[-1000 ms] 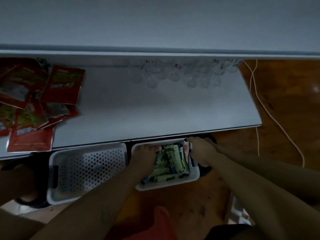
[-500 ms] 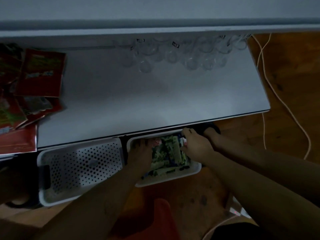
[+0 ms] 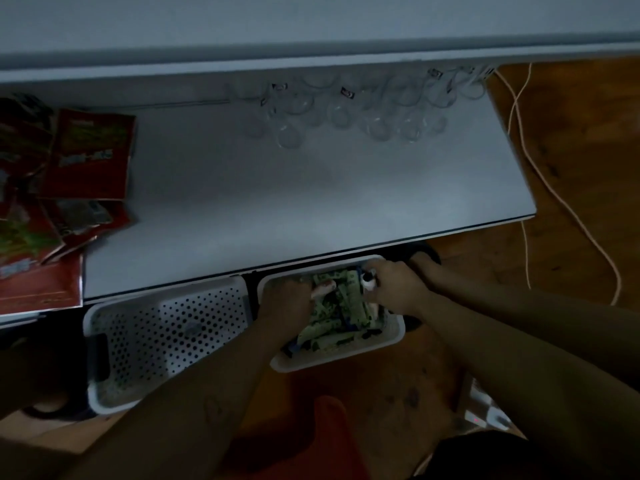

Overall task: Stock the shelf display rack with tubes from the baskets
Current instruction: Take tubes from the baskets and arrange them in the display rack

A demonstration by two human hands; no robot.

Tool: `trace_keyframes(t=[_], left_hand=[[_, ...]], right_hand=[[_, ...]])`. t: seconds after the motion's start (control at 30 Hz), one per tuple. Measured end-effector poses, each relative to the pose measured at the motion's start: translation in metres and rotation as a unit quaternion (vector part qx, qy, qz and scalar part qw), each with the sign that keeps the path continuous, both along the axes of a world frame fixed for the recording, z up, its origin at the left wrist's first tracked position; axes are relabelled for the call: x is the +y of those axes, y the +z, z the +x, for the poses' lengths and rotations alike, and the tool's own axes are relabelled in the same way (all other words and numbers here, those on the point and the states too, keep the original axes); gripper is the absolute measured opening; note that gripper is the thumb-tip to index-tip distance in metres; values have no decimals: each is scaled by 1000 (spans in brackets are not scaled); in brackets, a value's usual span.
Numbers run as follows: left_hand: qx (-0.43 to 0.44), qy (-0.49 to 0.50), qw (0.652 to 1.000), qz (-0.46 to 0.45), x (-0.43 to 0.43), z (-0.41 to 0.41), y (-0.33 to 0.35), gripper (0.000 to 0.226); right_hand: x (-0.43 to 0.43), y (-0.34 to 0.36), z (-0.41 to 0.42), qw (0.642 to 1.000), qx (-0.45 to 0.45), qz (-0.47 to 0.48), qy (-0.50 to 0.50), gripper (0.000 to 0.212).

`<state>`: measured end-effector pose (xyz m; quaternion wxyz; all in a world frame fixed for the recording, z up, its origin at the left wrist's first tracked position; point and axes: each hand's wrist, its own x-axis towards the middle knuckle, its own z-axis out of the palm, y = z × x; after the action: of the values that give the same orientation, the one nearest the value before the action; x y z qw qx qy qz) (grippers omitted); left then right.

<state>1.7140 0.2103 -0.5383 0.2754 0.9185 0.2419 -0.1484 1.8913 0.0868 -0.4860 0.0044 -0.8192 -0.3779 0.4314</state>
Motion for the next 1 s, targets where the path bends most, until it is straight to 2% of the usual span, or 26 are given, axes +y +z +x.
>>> trace_keyframes(t=[0.07, 0.1, 0.13, 0.23, 0.33, 0.43, 0.53, 0.63, 0.77, 0.83, 0.9, 1.0], left_hand=[[-15, 32, 999, -17, 3, 4, 12, 36], [-26, 45, 998, -23, 4, 5, 19, 36], [-46, 55, 997, -29, 5, 5, 26, 34], [-102, 76, 990, -59, 8, 1, 53, 22], [-134, 109, 979, -112, 13, -9, 72, 22], [-144, 128, 975, -108, 17, -21, 90, 16], [-165, 153, 972, -73, 21, -26, 113, 27], [-182, 194, 960, -89, 21, -31, 136, 31], [-180, 258, 947, -70, 20, -39, 165, 40], [-181, 272, 944, -53, 22, -42, 178, 33], [-178, 284, 941, -55, 28, -43, 193, 24], [-188, 278, 940, -64, 39, -41, 224, 29]], right_hand=[[9, 9, 0, 997, 17, 44, -67, 23], [14, 15, -2, 994, 18, 61, -89, 25], [19, 19, -4, 993, 18, 70, -98, 36], [28, 38, -14, 993, 21, 97, -68, 48], [31, 56, -26, 995, 42, 93, -15, 32], [34, 74, -36, 994, 42, 99, 7, 21], [41, 101, -40, 997, 39, 46, 39, 36], [45, 125, -40, 997, 52, 10, 63, 29], [50, 157, -43, 994, 54, 81, 43, 28], [52, 175, -45, 991, 40, 116, 44, 31], [54, 194, -46, 988, 0, 143, 59, 24], [54, 219, -45, 984, -24, 168, 56, 16]])
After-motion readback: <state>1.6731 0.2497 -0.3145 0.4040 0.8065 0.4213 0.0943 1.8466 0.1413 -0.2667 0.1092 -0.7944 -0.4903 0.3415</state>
